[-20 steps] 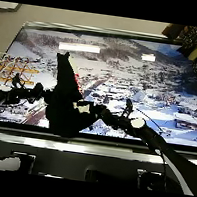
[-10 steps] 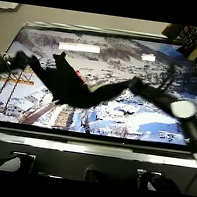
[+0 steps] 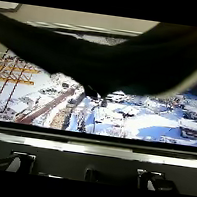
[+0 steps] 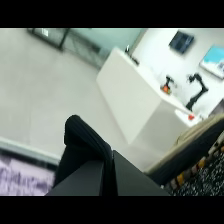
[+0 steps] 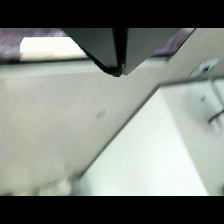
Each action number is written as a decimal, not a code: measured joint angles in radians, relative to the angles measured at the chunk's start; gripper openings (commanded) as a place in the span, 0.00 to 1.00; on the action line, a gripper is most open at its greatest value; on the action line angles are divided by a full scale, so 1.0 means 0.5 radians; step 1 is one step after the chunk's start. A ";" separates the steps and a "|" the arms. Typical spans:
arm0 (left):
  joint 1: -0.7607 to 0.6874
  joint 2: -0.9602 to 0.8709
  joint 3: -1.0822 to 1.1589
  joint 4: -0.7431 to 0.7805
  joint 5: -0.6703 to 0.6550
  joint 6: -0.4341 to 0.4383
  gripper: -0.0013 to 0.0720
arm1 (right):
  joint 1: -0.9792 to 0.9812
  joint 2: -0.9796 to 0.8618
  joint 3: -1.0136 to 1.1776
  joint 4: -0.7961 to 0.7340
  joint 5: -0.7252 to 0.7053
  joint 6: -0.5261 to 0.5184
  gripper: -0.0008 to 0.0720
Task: Fold the clothes and pants, and hang the long-sleeved shirts on hangers.
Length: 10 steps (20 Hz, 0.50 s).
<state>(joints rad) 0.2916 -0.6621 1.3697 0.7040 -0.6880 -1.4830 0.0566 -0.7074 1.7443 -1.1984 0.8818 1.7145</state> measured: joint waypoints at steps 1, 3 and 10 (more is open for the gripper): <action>0.005 0.084 0.009 0.061 -0.006 -0.069 0.07 | -0.002 0.044 0.077 -0.079 0.018 0.040 0.07; 0.011 0.200 0.021 0.140 -0.039 -0.163 0.07 | -0.005 0.108 0.191 -0.237 0.031 0.126 0.07; 0.000 0.133 -0.003 0.246 -0.216 -0.266 0.07 | -0.007 -0.224 0.296 -0.479 -0.018 0.304 0.07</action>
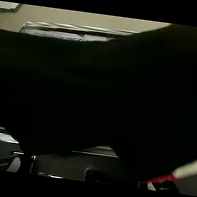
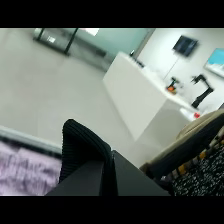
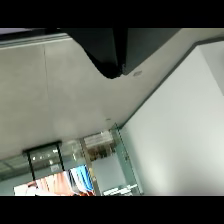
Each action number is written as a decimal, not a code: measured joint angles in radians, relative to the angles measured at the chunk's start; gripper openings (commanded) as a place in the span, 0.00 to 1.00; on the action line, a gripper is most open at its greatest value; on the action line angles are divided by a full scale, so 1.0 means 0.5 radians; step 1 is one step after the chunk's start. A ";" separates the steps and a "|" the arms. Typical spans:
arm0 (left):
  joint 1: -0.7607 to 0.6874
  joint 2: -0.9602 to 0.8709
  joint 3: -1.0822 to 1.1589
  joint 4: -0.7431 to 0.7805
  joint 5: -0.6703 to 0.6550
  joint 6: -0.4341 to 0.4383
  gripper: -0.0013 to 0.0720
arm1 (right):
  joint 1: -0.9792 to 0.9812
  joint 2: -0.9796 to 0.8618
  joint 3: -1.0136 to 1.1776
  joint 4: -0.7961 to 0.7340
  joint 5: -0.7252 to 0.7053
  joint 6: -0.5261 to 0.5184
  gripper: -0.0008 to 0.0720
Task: Fold the clothes and pants, and hang the long-sleeved shirts on hangers.
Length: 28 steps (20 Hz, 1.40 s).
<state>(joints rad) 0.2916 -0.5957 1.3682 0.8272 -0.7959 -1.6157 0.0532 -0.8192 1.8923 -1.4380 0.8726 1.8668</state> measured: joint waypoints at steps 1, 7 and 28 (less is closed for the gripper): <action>-0.018 -0.062 -0.015 0.000 -0.002 0.004 0.07 | 0.000 -0.122 0.004 -0.006 -0.036 0.043 0.07; -0.231 -0.664 -0.185 0.010 -0.008 0.117 0.07 | 0.027 -0.996 0.011 0.305 -0.257 0.222 0.11; -0.490 -1.688 -0.313 0.008 0.006 0.150 0.07 | -0.220 -1.252 -0.874 0.651 1.043 -0.438 0.94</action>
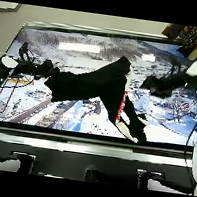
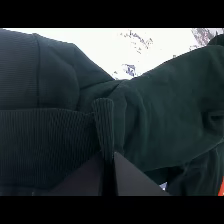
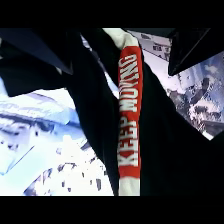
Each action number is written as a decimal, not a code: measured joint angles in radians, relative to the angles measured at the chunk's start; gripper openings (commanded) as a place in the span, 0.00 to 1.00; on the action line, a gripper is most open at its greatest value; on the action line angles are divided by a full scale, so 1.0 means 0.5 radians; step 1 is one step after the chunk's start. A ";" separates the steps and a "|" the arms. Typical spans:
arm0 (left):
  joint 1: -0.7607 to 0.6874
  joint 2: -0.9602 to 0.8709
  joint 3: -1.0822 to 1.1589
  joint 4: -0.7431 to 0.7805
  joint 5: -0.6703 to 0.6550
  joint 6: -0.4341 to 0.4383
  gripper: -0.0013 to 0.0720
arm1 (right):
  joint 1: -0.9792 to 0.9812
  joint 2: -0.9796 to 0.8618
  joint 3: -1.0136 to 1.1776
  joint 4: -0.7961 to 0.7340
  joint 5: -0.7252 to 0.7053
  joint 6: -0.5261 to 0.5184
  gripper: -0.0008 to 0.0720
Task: Fold the clothes and pants, and hang the long-sleeved shirts on hangers.
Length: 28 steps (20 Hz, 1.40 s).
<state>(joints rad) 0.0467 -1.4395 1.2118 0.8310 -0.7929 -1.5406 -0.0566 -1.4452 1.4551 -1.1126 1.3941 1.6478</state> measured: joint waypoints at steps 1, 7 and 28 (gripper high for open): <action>0.000 -0.001 0.000 0.002 -0.001 0.000 0.07 | 0.018 0.042 -0.188 0.081 -0.065 -0.022 0.94; 0.000 -0.002 0.000 0.002 0.003 0.000 0.07 | 0.310 0.081 -0.988 0.480 -0.610 -0.122 0.92; 0.227 0.234 1.341 0.097 0.043 -0.008 0.07 | -0.258 0.223 1.299 0.628 -1.005 0.220 0.07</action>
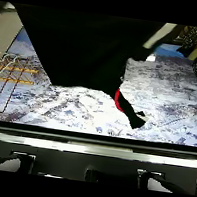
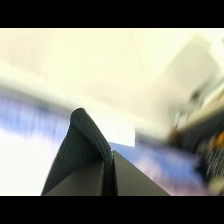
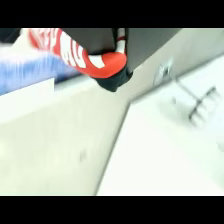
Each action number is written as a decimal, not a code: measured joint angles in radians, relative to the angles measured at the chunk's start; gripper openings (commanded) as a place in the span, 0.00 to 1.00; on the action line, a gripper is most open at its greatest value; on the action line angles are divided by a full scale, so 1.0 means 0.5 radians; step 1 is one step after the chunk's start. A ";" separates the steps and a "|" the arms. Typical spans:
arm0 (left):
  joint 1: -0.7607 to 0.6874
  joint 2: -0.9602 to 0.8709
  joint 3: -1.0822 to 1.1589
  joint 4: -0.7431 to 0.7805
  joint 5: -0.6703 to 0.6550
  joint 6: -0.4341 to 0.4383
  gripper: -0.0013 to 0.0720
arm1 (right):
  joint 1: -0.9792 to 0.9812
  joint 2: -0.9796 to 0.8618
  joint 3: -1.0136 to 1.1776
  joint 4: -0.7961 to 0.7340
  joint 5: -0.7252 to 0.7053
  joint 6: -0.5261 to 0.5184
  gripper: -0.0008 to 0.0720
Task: Fold the clothes and pants, and hang the long-sleeved shirts on hangers.
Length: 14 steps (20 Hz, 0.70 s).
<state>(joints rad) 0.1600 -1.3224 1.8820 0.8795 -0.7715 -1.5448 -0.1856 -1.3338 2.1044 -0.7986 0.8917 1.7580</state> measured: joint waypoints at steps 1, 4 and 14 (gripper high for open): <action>0.026 0.040 0.095 0.001 0.008 0.000 0.07 | -0.085 0.069 0.065 -0.010 -0.014 0.008 0.07; 0.089 0.223 0.253 0.002 0.028 -0.007 0.07 | -0.288 0.293 0.162 -0.027 -0.037 -0.026 0.07; 0.134 0.800 0.309 0.012 -0.488 -0.112 0.07 | -0.455 0.903 0.218 -0.540 0.075 -0.033 0.07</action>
<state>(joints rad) 0.2268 -0.9222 2.0365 0.8856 -1.0157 -1.6009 -0.4133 -0.8822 2.2135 -1.0687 0.9291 1.7416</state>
